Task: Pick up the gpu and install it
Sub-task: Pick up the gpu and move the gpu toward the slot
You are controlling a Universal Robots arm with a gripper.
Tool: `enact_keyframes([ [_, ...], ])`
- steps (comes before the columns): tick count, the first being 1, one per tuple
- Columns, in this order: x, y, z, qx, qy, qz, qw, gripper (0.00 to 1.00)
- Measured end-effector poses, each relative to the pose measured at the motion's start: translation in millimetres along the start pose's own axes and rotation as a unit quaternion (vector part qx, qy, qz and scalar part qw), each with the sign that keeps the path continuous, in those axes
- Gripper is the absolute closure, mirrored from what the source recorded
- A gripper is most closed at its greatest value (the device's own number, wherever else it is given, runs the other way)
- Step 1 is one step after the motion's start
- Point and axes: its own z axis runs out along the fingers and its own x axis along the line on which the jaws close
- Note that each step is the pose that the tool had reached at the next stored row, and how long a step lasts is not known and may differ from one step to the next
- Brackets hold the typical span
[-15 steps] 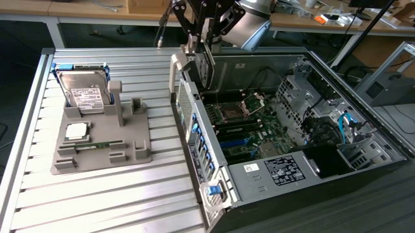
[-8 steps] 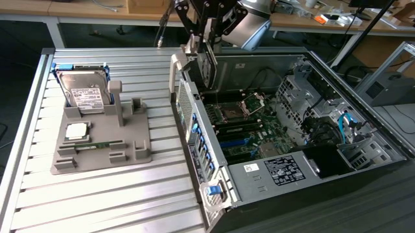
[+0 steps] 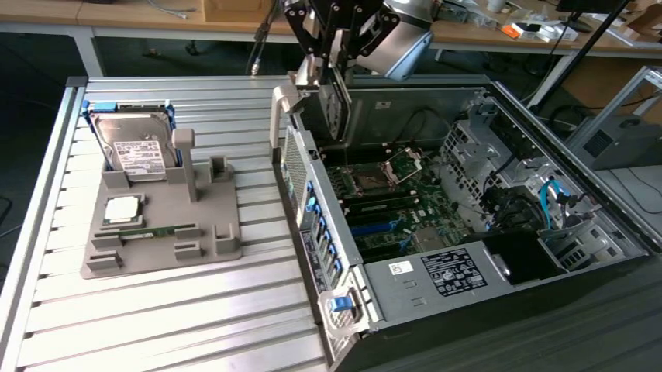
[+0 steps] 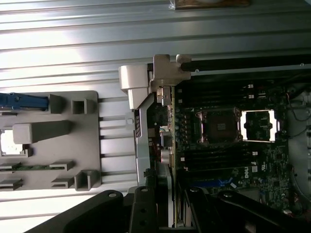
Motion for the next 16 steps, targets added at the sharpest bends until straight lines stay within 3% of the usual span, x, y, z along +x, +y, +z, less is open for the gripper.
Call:
enact_keyframes([
  [16,-12.0,0.9,0.3,0.0008,0.0000,0.000,1.0000,0.73],
])
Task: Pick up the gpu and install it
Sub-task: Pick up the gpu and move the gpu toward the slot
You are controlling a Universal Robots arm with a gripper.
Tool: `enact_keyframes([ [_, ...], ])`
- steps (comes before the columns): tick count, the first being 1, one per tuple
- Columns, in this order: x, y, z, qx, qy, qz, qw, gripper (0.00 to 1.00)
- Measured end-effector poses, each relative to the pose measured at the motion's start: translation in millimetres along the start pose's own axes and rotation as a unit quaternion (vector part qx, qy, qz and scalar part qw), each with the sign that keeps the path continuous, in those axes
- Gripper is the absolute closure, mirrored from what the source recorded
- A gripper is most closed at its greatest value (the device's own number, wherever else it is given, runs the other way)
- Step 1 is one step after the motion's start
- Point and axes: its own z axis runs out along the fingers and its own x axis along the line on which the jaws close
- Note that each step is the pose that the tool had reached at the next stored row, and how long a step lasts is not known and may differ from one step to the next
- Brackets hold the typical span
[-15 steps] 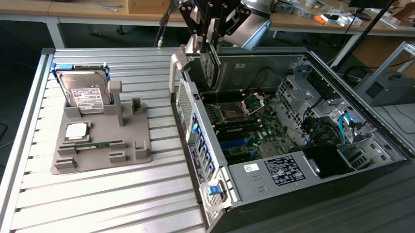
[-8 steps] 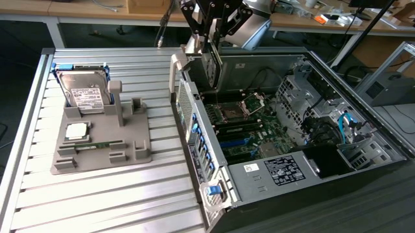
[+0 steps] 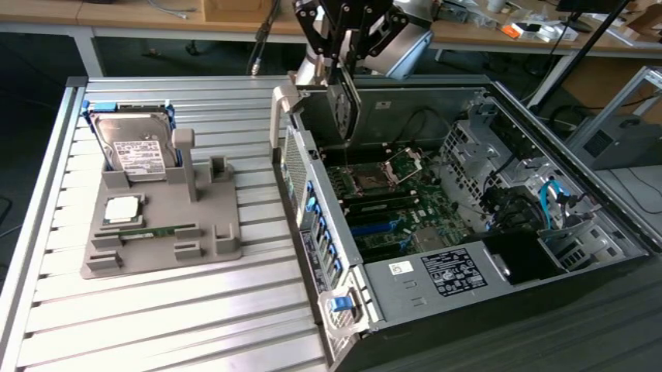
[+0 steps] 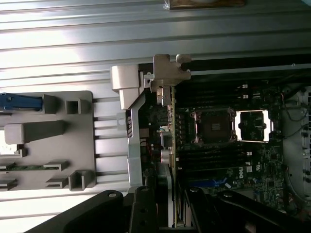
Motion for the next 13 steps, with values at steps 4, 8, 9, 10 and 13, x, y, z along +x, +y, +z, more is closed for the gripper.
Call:
enact_keyframes([
  [4,-2.6,0.2,0.1,0.0001,0.0000,0.000,1.0000,0.73],
  [8,-5.0,0.4,0.2,0.0002,0.0000,0.000,1.0000,0.73],
  [9,-5.6,0.4,0.2,0.0003,0.0000,0.000,1.0000,0.73],
  [10,-6.2,0.5,0.2,0.0003,0.0000,0.000,1.0000,0.73],
  [13,-7.9,0.6,0.2,0.0003,-0.0001,0.000,1.0000,0.73],
])
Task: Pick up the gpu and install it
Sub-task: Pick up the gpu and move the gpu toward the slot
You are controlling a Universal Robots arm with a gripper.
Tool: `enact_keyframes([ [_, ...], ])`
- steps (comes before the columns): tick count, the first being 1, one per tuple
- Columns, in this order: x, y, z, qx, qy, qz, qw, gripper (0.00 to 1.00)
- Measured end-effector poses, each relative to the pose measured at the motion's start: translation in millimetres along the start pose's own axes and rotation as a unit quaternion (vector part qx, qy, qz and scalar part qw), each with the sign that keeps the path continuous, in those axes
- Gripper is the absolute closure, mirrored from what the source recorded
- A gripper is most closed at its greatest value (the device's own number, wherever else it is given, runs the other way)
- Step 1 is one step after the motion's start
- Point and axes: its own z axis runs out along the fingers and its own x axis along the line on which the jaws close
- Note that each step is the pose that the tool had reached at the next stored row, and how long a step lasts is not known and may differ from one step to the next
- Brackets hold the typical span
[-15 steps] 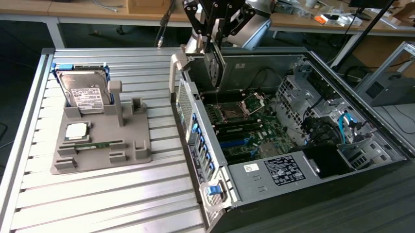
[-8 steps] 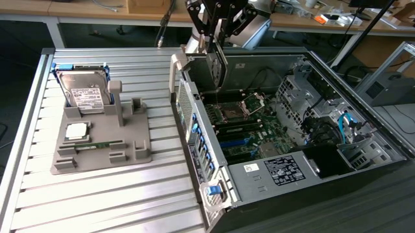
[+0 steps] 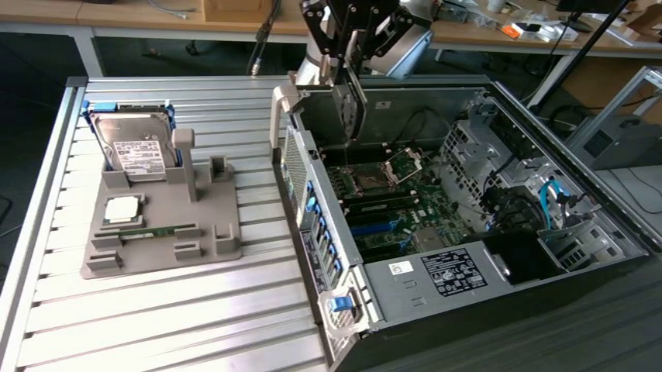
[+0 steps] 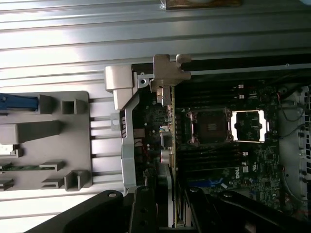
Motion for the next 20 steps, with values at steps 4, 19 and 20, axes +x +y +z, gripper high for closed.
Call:
enact_keyframes([
  [4,-2.3,0.2,0.1,0.0001,0.0000,0.000,1.0000,0.73],
  [19,-11.6,0.9,0.3,0.0002,0.0000,0.000,1.0000,0.73],
  [20,-12.0,0.9,0.3,0.0002,0.0000,0.000,1.0000,0.73],
])
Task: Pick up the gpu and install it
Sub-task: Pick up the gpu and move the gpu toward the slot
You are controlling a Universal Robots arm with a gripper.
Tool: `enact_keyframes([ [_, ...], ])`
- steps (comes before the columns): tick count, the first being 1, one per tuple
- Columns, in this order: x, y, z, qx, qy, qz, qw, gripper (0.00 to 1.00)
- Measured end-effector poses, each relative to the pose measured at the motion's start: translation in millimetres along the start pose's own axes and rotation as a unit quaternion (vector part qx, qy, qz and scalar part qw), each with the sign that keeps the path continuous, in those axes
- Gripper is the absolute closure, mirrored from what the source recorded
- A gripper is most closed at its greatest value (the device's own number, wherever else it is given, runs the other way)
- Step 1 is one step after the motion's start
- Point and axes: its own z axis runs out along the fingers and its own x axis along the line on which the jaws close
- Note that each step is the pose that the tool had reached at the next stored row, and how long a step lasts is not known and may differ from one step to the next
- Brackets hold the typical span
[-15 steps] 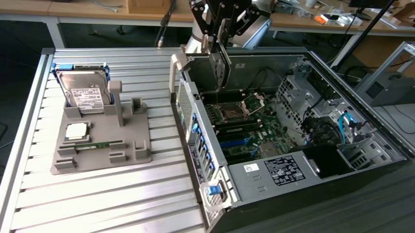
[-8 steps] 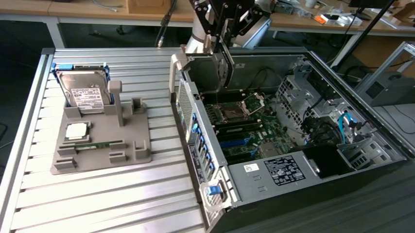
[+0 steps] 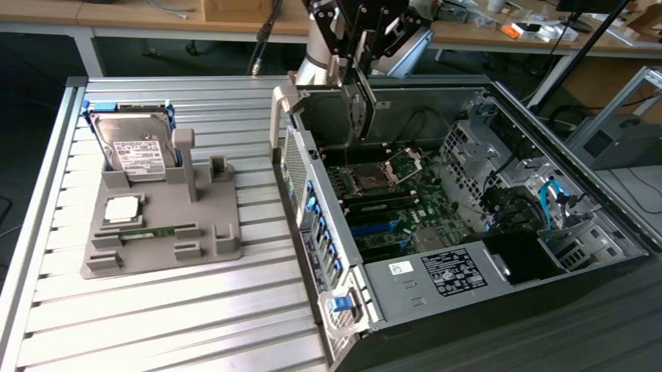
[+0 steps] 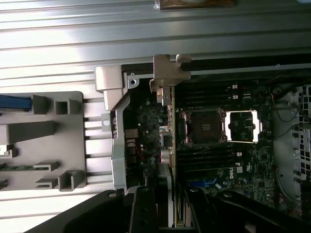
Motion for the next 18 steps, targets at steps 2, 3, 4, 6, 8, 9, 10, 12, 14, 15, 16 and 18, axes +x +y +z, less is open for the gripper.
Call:
enact_keyframes([
  [2,-0.8,0.1,0.0,0.0000,0.0000,0.000,1.0000,0.73],
  [3,-1.2,0.1,0.0,0.0000,0.0000,0.000,1.0000,0.73],
  [4,-1.5,0.1,0.1,0.0000,0.0000,0.000,1.0000,0.73],
  [6,-2.3,0.2,0.0,0.0000,0.0000,0.000,1.0000,0.73],
  [8,-2.7,0.2,0.1,0.0000,0.0000,0.000,1.0000,0.73],
  [9,-3.0,0.2,0.1,0.0000,0.0000,0.000,1.0000,0.73],
  [10,-3.3,0.2,0.1,0.0000,0.0000,0.000,1.0000,0.73],
  [12,-3.9,0.3,0.1,0.0000,0.0000,0.000,1.0000,0.73],
  [14,-4.6,0.3,0.1,0.0000,0.0000,0.000,1.0000,0.73],
  [15,-5.0,0.4,0.2,0.0000,0.0000,0.000,1.0000,0.73],
  [16,-5.3,0.4,0.2,0.0000,0.0000,0.000,1.0000,0.73],
  [18,-6.0,0.4,0.2,0.0000,0.0000,0.000,1.0000,0.73],
])
